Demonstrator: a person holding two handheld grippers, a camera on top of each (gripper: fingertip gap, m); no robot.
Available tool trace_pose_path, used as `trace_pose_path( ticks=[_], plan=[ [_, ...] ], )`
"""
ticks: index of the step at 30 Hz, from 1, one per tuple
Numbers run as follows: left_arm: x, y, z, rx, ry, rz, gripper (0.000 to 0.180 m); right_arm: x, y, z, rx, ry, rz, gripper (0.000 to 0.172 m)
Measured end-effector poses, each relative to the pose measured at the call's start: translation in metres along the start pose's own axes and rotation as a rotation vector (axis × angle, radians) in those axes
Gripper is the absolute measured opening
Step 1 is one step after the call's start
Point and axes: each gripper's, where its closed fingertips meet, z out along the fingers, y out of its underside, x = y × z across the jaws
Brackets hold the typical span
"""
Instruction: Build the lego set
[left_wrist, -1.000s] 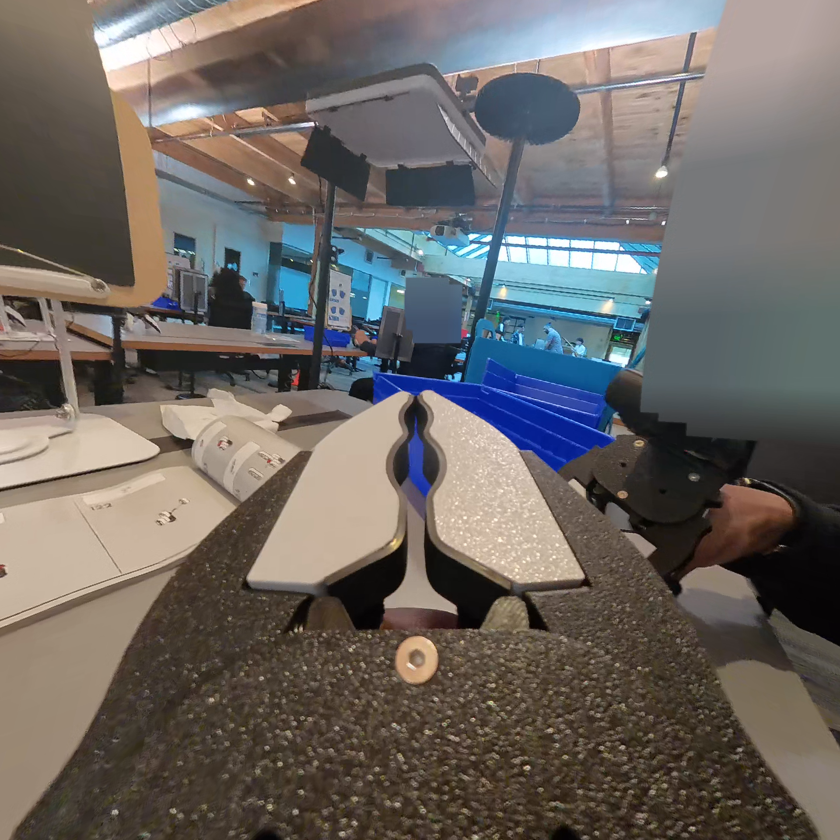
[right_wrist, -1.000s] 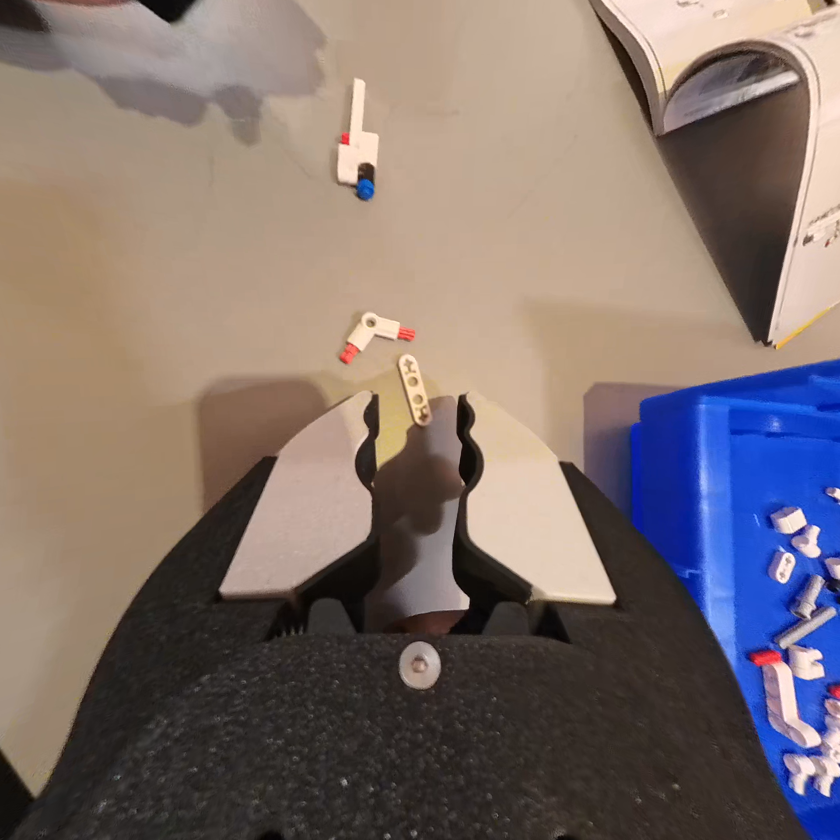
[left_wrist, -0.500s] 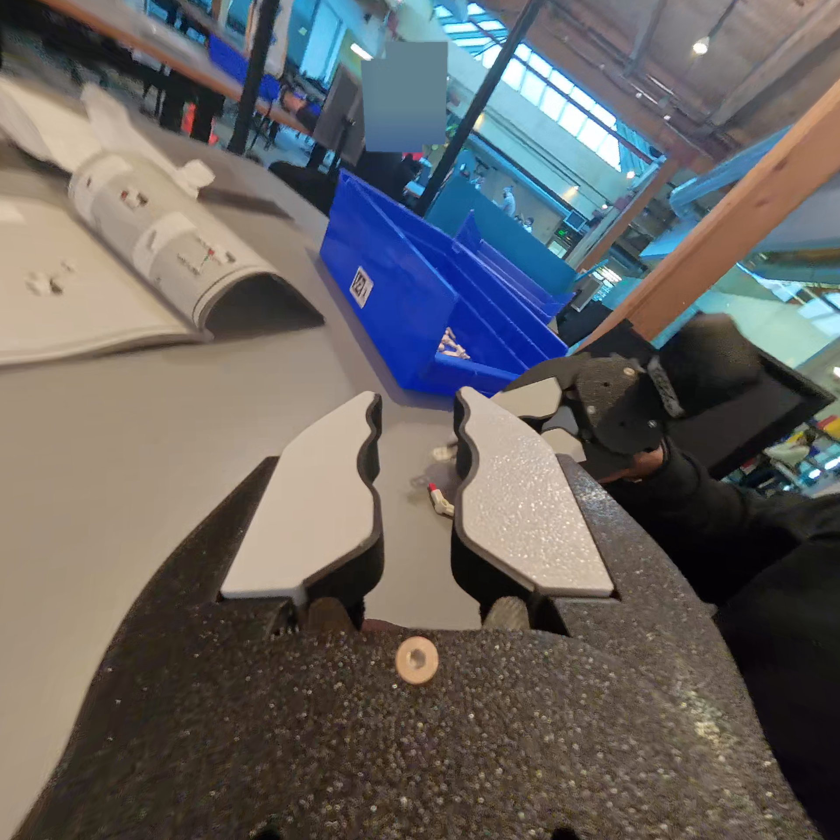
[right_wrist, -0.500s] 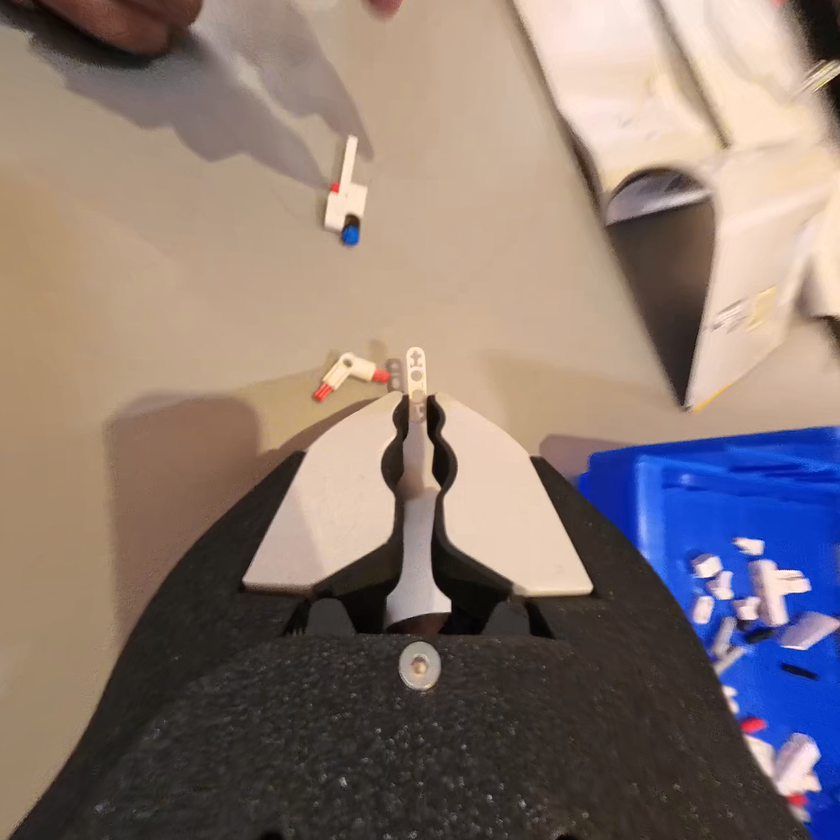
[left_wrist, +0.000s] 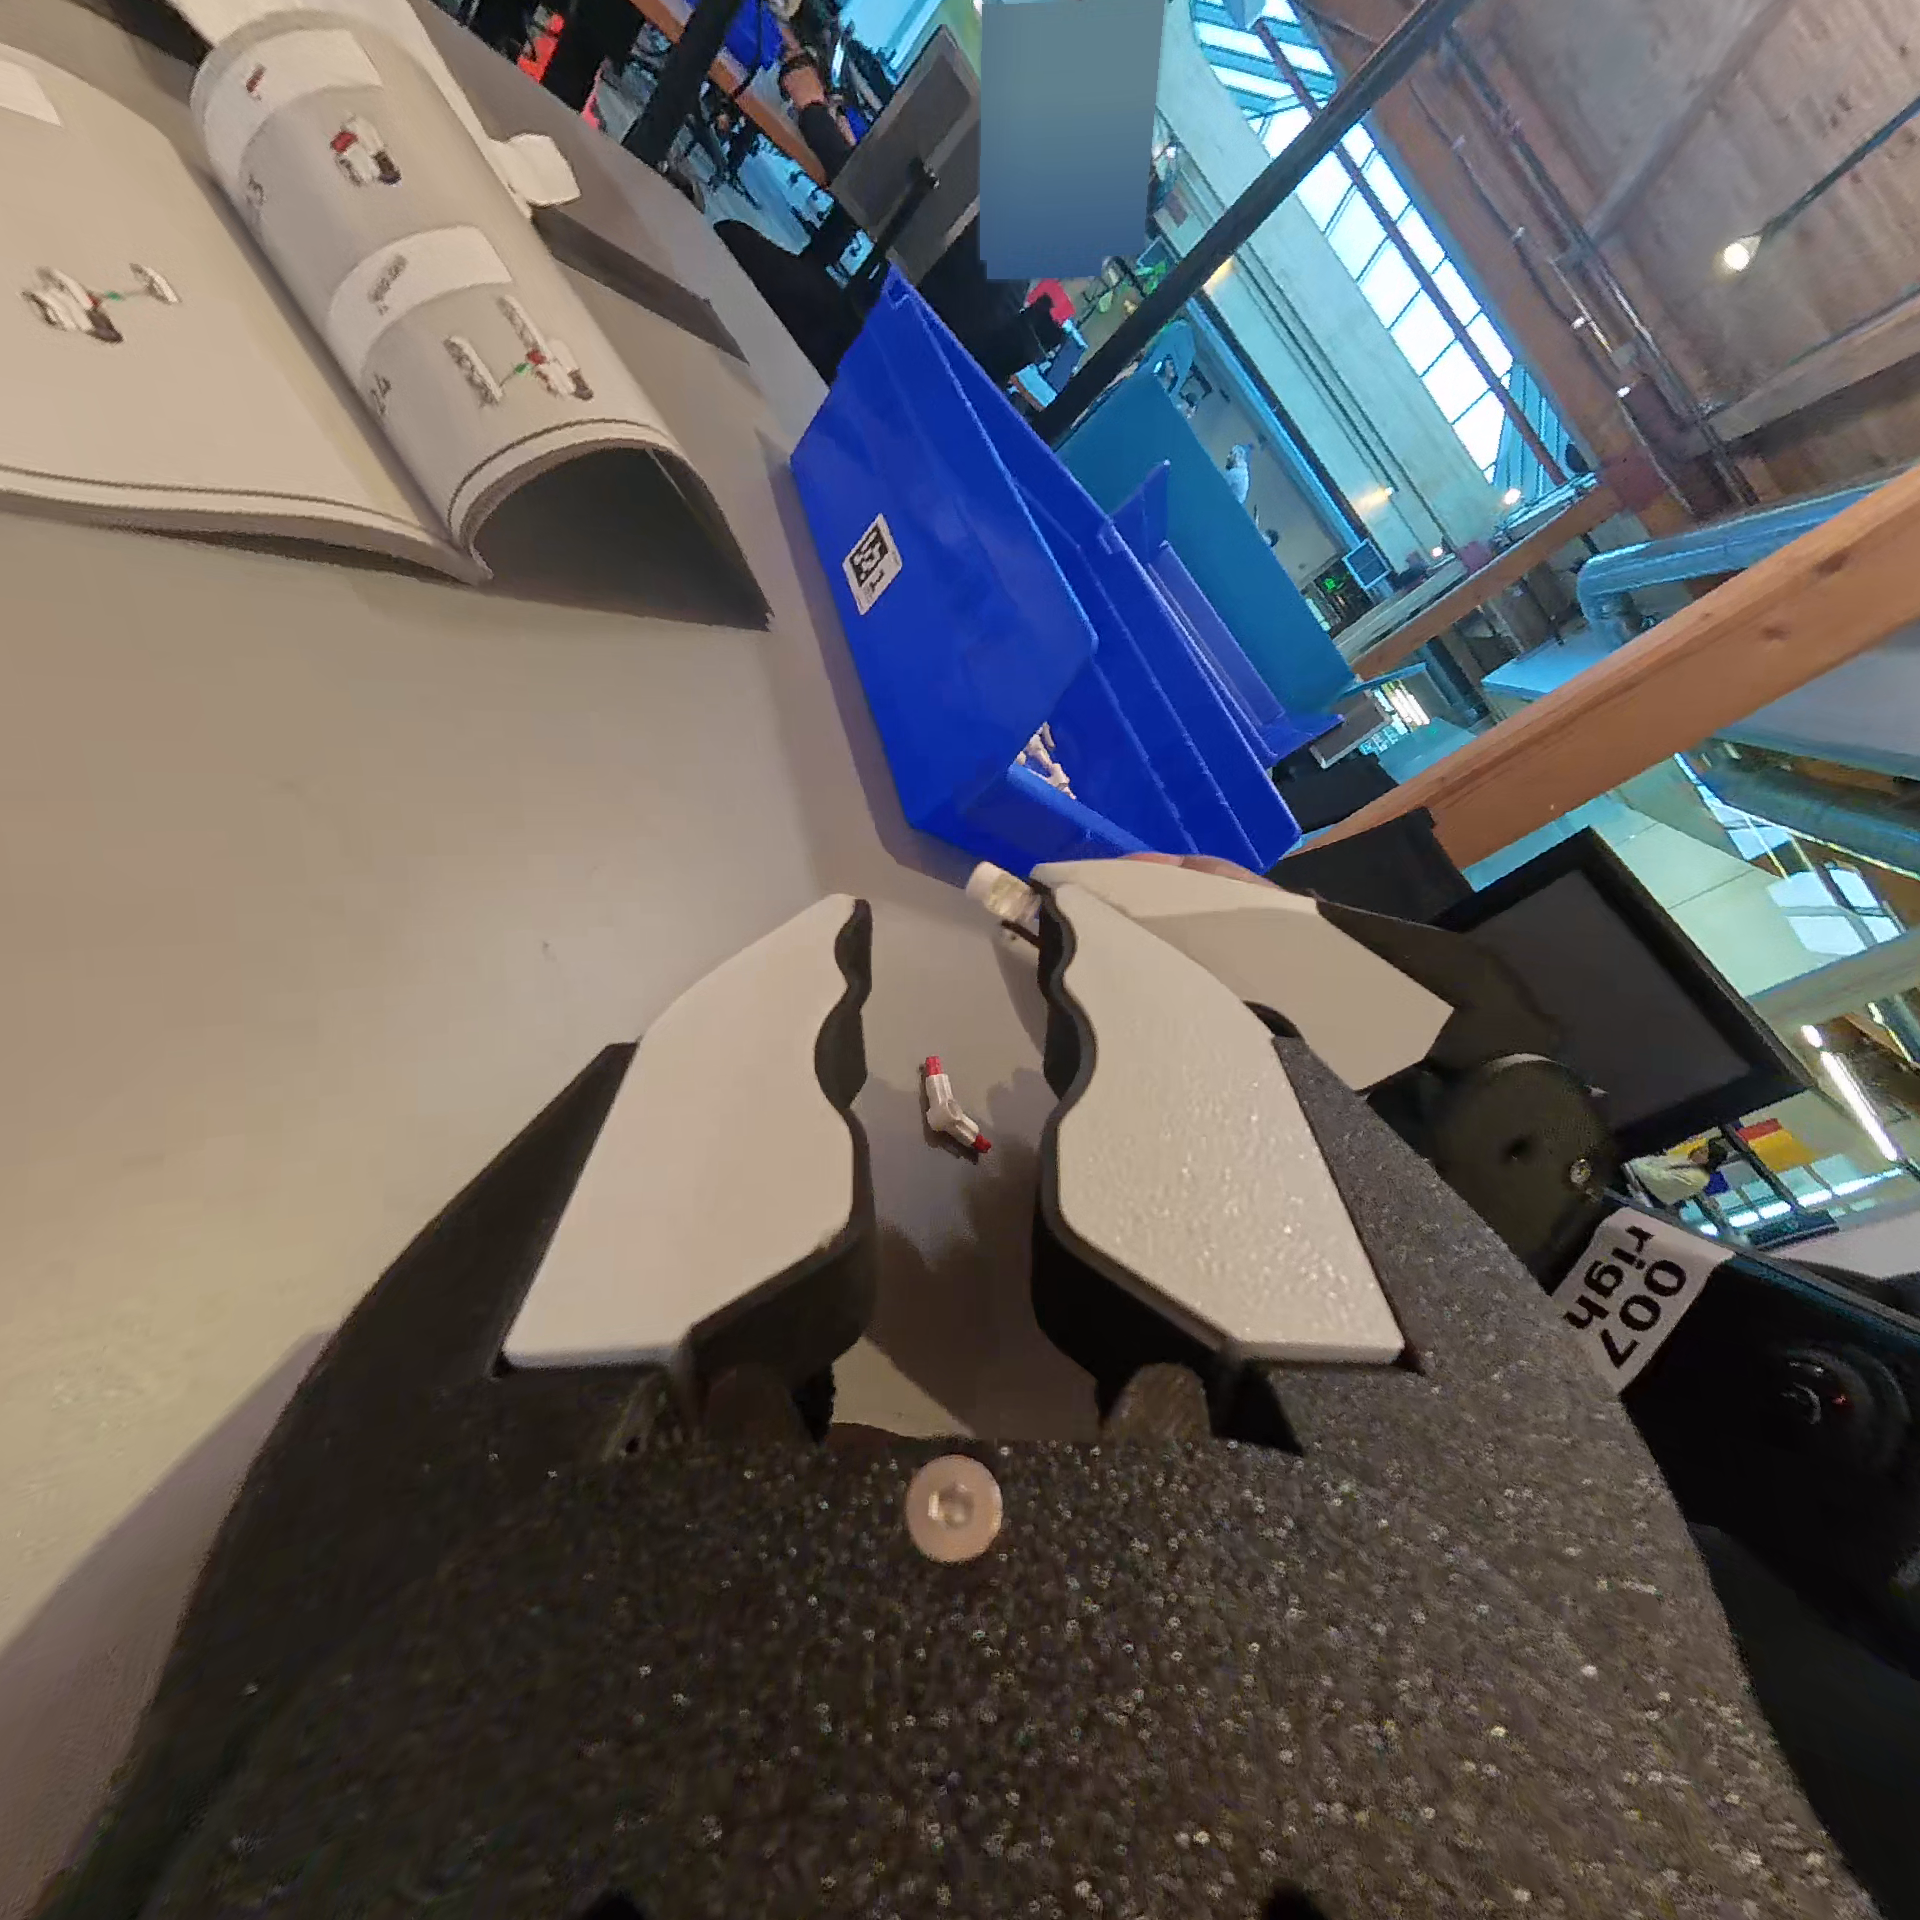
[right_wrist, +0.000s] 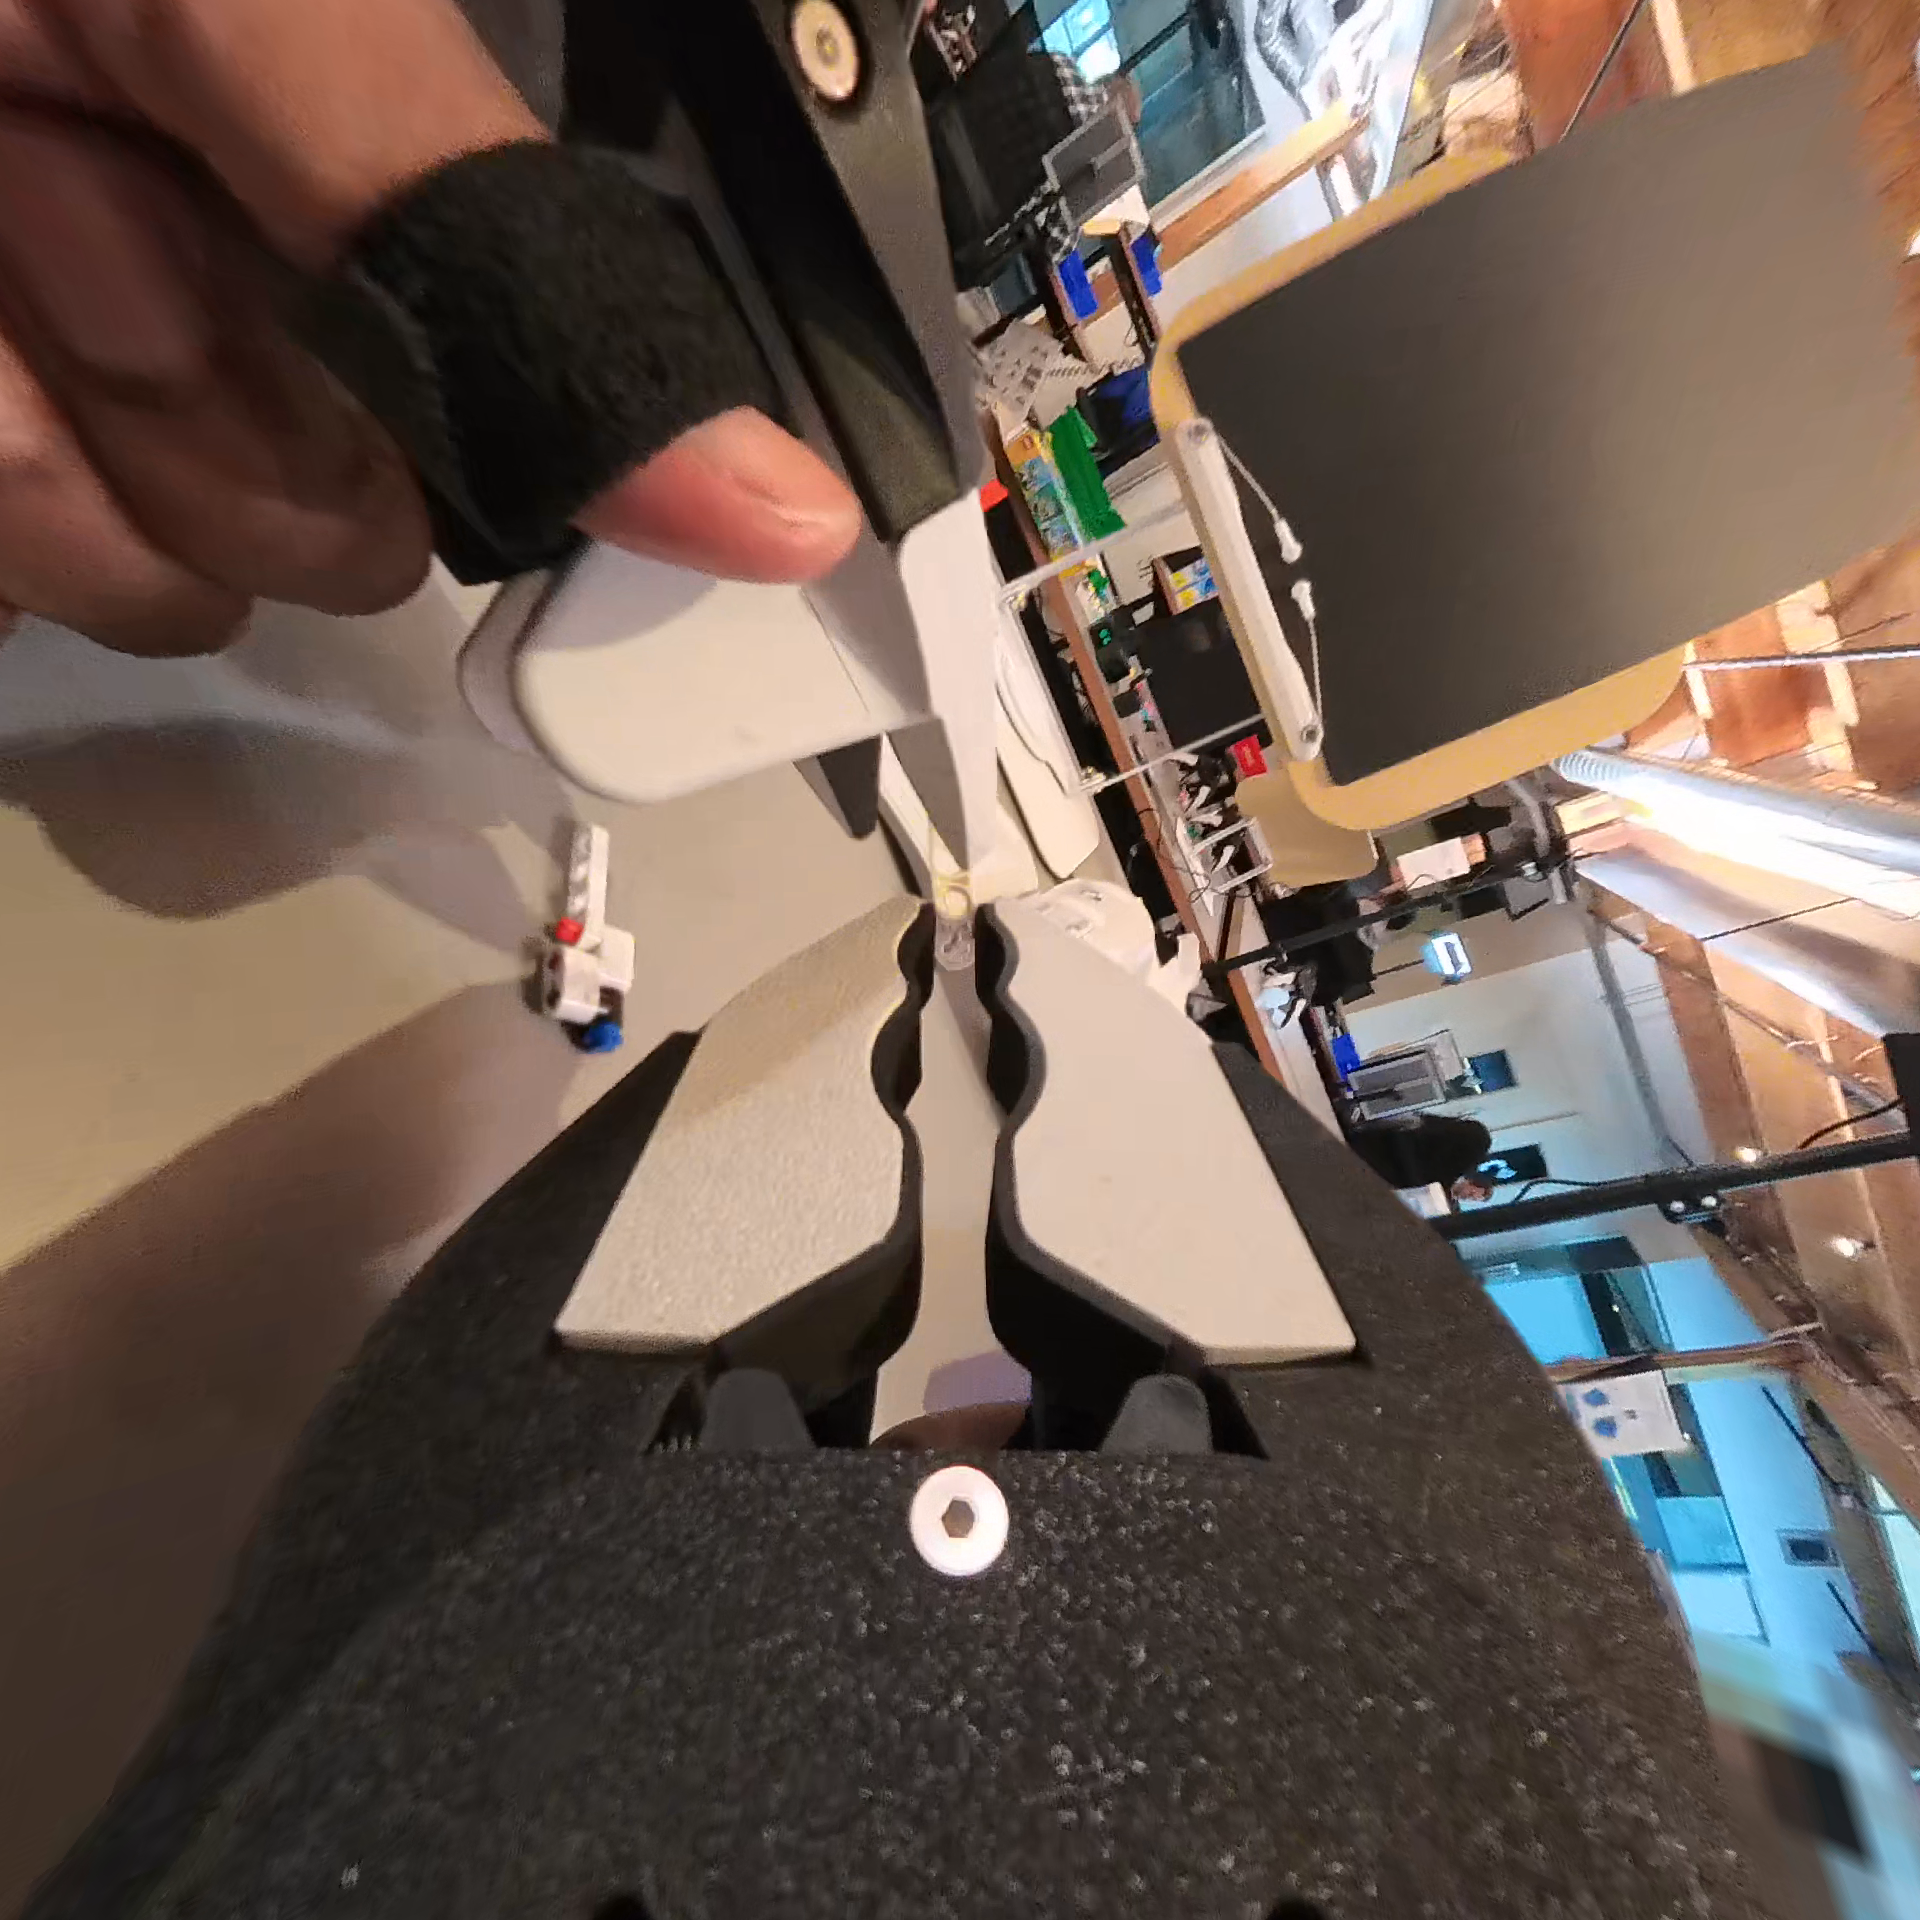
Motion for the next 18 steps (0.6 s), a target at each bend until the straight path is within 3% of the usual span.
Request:
trace_pose_path(
  ticks=[9,14,18],
  plan=[
    [0.016,-0.004,-0.005,0.021,0.089,0.31,0.005,0.003,-0.011,-0.01,0.103,0.001,0.043,0.007],
    [0.019,-0.013,-0.013,0.063,0.155,0.382,0.004,0.011,-0.018,-0.021,0.231,-0.162,0.313,0.014],
    [0.034,-0.012,-0.02,0.07,0.276,0.463,0.004,0.01,-0.02,-0.025,0.304,-0.418,0.61,0.023]
  ],
)
